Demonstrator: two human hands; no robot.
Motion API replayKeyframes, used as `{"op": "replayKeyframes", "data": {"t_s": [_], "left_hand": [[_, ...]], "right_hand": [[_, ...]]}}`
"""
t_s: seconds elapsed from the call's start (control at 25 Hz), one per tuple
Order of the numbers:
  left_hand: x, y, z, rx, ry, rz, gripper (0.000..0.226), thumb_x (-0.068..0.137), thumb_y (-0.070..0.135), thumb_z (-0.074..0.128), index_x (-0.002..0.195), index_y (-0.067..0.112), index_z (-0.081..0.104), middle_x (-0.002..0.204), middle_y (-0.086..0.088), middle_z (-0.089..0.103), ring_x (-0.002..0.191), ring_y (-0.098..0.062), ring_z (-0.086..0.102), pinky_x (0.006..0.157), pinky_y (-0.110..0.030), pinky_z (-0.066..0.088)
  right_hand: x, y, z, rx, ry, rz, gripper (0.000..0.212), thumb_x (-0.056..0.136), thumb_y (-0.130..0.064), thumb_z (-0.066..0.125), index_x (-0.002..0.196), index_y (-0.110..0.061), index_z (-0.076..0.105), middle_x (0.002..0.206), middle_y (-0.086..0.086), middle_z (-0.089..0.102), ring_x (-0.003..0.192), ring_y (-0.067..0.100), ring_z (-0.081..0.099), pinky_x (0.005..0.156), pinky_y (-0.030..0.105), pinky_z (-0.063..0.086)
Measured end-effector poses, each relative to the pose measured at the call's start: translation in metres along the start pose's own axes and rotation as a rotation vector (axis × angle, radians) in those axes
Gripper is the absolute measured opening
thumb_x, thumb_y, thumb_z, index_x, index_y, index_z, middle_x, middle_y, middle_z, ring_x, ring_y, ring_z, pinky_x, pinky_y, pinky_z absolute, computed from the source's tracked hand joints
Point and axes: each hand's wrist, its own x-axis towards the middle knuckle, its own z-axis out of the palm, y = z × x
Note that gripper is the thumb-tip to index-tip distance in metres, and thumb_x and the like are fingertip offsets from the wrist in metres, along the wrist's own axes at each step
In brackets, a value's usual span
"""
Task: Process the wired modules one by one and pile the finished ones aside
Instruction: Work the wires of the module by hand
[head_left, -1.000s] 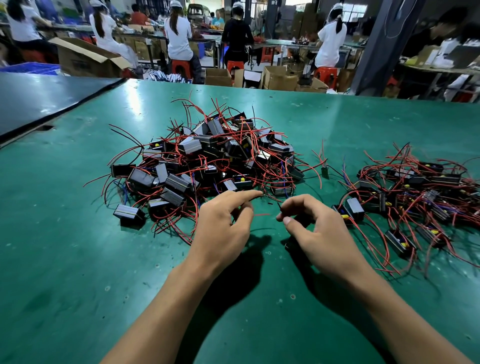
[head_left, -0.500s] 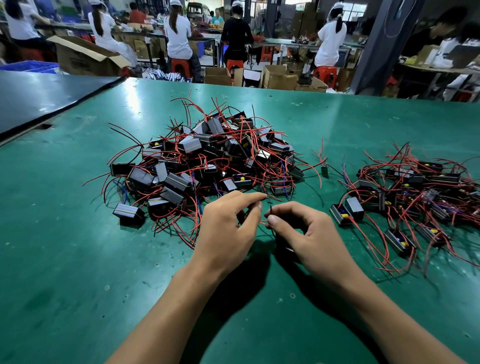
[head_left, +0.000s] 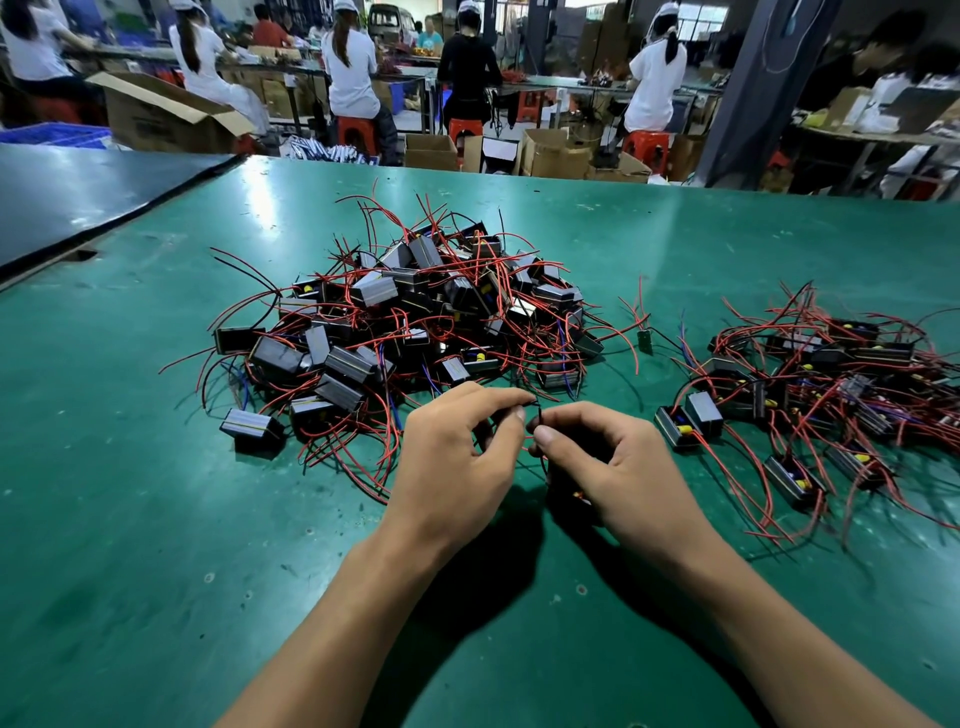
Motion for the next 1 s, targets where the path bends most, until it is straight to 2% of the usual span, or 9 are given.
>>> {"op": "replayKeyframes", "data": {"t_s": [0.2,0.44,0.52,0.64,0.8,0.84,1.0], "left_hand": [[-0.001,0.001,0.000,-0.017,-0.030,-0.016,0.013,0.087,0.009,0.071,0.096,0.014,0.078,0.084,0.006,0.071,0.074,-0.008,0.063,0.067,-0.020,0.049],[0.002,0.004,0.000,-0.098,-0.072,-0.133,0.009,0.084,0.014,0.075,0.092,0.015,0.080,0.080,0.006,0.071,0.067,0.000,0.058,0.062,-0.012,0.042],[0.003,0.005,-0.001,-0.110,-0.087,-0.138,0.007,0.085,0.013,0.074,0.090,0.013,0.079,0.080,0.005,0.071,0.068,0.000,0.058,0.063,-0.012,0.041],[0.004,0.006,-0.002,-0.095,-0.090,-0.115,0.005,0.085,0.012,0.073,0.087,0.012,0.078,0.079,0.002,0.069,0.070,-0.006,0.059,0.063,-0.018,0.045],[0.002,0.003,-0.001,-0.042,-0.087,-0.043,0.005,0.088,0.011,0.071,0.087,0.011,0.076,0.078,0.000,0.065,0.070,-0.011,0.057,0.065,-0.027,0.047],[0.002,0.001,0.000,-0.029,-0.088,-0.025,0.006,0.088,0.011,0.070,0.088,0.011,0.076,0.078,0.000,0.065,0.070,-0.011,0.057,0.065,-0.029,0.047],[-0.002,-0.003,0.002,0.027,-0.083,0.058,0.008,0.089,0.016,0.068,0.091,0.012,0.075,0.078,0.003,0.062,0.070,-0.009,0.056,0.065,-0.032,0.048]], "right_hand": [[0.000,-0.002,0.000,0.040,0.012,0.032,0.006,0.094,-0.015,0.069,0.096,-0.015,0.074,0.067,-0.006,0.069,0.061,0.011,0.060,0.060,0.027,0.048],[-0.001,-0.003,-0.001,0.025,-0.004,0.026,0.010,0.094,-0.011,0.067,0.095,-0.017,0.075,0.064,-0.006,0.068,0.056,0.009,0.058,0.058,0.024,0.048],[-0.001,-0.003,0.000,0.005,-0.009,0.019,0.010,0.093,-0.010,0.068,0.093,-0.017,0.076,0.063,-0.008,0.067,0.055,0.005,0.057,0.056,0.020,0.046],[-0.002,-0.006,-0.002,-0.043,-0.025,0.000,0.013,0.092,-0.010,0.069,0.092,-0.021,0.077,0.067,-0.011,0.071,0.057,0.004,0.062,0.056,0.015,0.047],[-0.001,-0.010,-0.007,-0.122,0.065,-0.074,0.005,0.090,-0.021,0.074,0.092,-0.025,0.076,0.082,-0.006,0.076,0.074,0.015,0.072,0.072,0.031,0.058],[-0.001,-0.012,-0.007,-0.121,0.082,-0.083,0.001,0.089,-0.025,0.075,0.090,-0.025,0.075,0.081,-0.007,0.075,0.074,0.015,0.072,0.073,0.032,0.058],[-0.001,-0.015,-0.005,-0.157,0.078,-0.077,0.012,0.090,-0.030,0.072,0.081,-0.022,0.075,0.072,-0.007,0.072,0.065,0.008,0.065,0.068,0.035,0.057]]}}
